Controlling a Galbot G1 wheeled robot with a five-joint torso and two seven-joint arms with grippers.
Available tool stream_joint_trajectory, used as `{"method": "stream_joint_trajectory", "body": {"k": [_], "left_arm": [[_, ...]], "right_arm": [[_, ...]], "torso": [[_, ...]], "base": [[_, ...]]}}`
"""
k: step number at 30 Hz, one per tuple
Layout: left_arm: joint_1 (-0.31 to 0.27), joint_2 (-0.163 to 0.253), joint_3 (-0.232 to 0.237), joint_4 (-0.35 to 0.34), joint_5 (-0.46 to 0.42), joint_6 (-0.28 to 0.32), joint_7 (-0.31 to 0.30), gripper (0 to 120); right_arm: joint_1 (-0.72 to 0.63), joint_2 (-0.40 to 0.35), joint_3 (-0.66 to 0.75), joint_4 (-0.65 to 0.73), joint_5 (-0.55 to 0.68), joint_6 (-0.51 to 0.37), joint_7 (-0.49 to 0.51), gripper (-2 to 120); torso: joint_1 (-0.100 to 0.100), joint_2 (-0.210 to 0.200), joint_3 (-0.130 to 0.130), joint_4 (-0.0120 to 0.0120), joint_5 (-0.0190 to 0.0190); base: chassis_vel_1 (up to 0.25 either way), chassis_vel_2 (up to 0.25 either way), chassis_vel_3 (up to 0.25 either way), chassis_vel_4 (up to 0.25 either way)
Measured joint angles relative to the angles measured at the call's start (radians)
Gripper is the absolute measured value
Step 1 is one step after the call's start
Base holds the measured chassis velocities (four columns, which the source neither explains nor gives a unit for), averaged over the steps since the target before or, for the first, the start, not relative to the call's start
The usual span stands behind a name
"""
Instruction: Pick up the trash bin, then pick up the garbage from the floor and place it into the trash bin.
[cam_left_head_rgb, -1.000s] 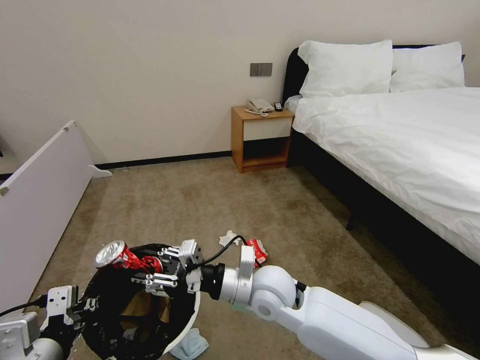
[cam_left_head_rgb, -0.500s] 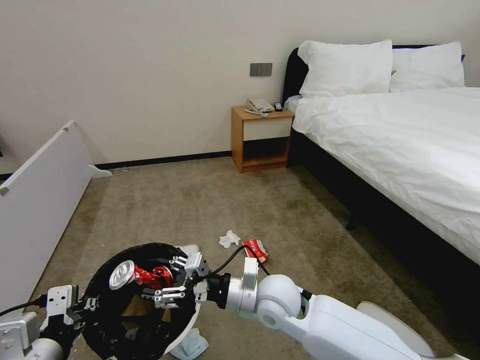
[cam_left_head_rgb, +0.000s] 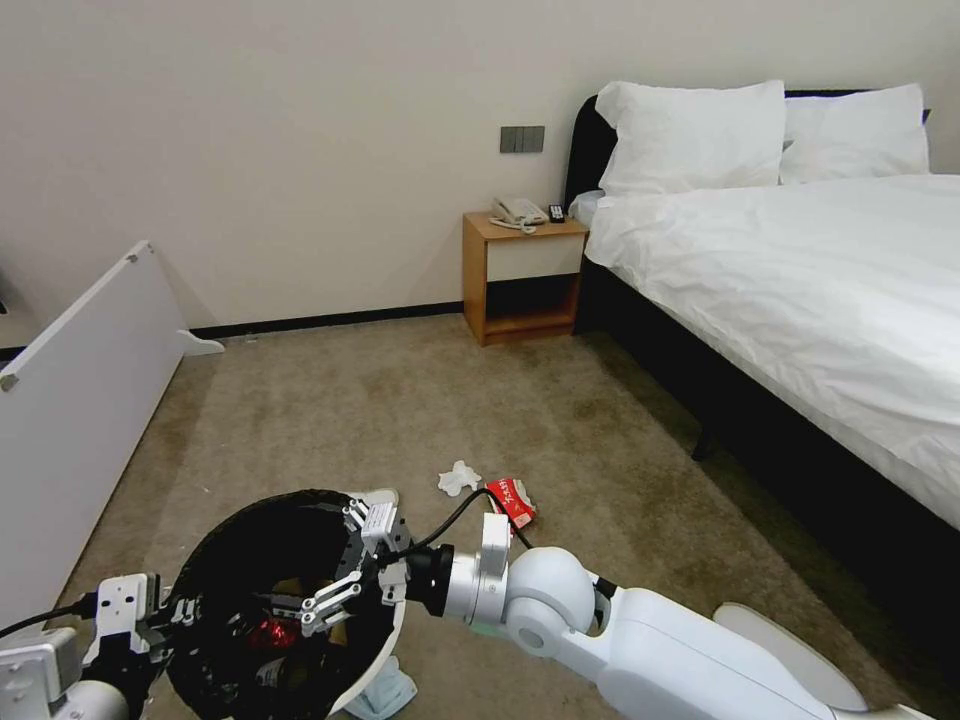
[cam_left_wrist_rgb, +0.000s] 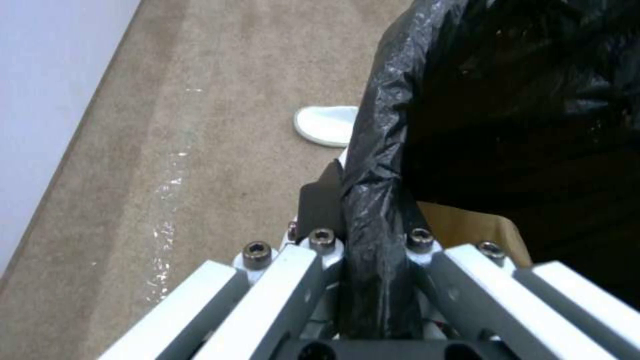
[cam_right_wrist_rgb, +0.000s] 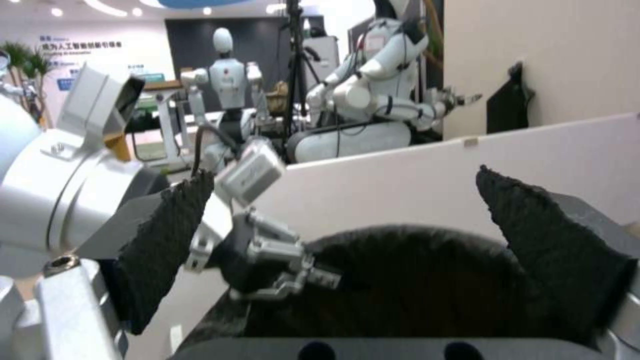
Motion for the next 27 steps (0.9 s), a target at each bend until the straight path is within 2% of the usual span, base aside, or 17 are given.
{"method": "stream_joint_trajectory", "body": {"k": [7,13,16,19,21,24,27], "left_arm": [[-0.002,-0.011,-0.01,0.004,-0.001,-0.001,-0.002,3],[0.002,-0.018,-0.012,0.008,-0.003,-0.005,-0.004,3],[-0.005,-0.025,-0.007,0.014,-0.003,-0.006,-0.004,3],[-0.005,-0.025,-0.006,0.015,-0.003,-0.007,-0.004,3],[-0.004,-0.025,-0.001,0.017,0.0,-0.008,-0.002,3],[-0.004,-0.023,-0.001,0.017,0.0,-0.008,-0.001,3],[-0.004,-0.016,-0.001,0.017,-0.001,-0.009,0.003,3]], "right_arm": [[-0.019,0.018,0.122,0.001,0.015,0.029,0.008,100],[-0.087,-0.031,0.271,0.011,0.019,0.039,0.11,100],[-0.205,-0.083,0.364,0.025,-0.058,0.049,0.203,100],[-0.229,-0.089,0.379,0.028,-0.073,0.049,0.216,100],[-0.32,-0.1,0.436,0.038,-0.116,0.047,0.245,100],[-0.374,-0.104,0.479,0.045,-0.14,0.041,0.256,100],[-0.554,-0.095,0.664,0.072,-0.237,0.009,0.288,100]], "torso": [[0.0,0.0,0.0,0.0002,0.0],[0.0,0.0,0.0,0.0,0.0001],[0.0,0.0,0.0,-0.0002,0.0002],[0.0,0.0,0.0,-0.0002,0.0003],[0.0,0.0,0.0,-0.0001,0.0003],[0.0,0.0,0.0,0.0001,0.0002],[0.0,0.0,0.0,0.0005,0.0]], "base": [[0.0,0.0,0.0,0.0],[0.0,0.0,0.0,0.0],[0.0,0.0,0.0,0.0],[0.0,0.0,0.0,0.0],[0.0,0.0,0.0,0.0],[0.0,0.0,0.0,0.0],[0.0,0.0,0.0,0.0]]}}
